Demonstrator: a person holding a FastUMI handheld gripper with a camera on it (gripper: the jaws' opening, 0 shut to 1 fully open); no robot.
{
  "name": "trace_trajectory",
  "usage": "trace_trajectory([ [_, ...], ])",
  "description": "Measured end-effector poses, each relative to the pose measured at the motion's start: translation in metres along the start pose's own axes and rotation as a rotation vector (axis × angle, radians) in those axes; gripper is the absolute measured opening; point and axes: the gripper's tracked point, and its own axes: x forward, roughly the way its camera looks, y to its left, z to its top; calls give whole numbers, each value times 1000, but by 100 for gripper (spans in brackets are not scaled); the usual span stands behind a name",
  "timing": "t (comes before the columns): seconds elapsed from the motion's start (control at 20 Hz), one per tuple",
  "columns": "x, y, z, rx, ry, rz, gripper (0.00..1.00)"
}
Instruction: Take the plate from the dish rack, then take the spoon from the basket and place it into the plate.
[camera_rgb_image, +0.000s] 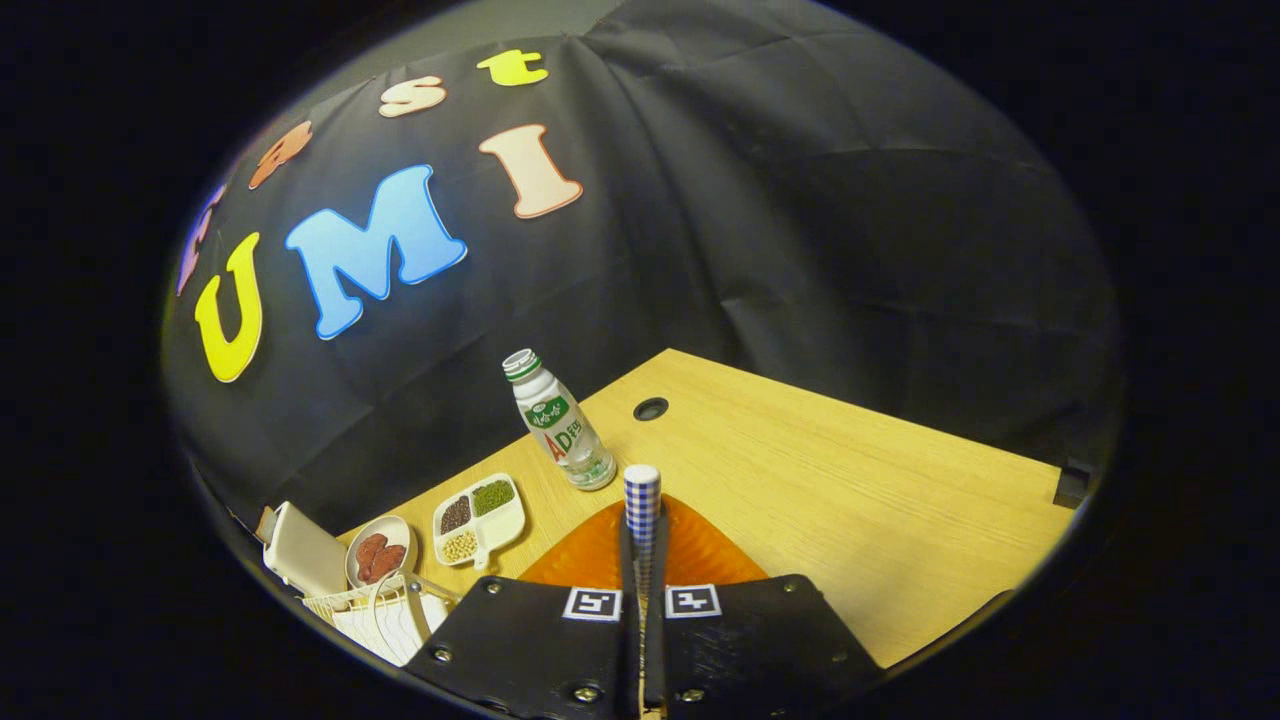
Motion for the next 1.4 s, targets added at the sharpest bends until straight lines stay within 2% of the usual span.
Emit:
trace_trajectory([
  [0.3, -32, 15, 41, -114, -94, -15, 2],
  [0.5, -70, 35, 62, -184, -152, -17, 2],
  [0.7, -116, 65, 71, -221, -195, 21, 2],
  [1.0, -189, 114, 39, -315, -183, 129, 2],
  [1.4, -274, 177, -49, -409, -99, 333, 2],
])
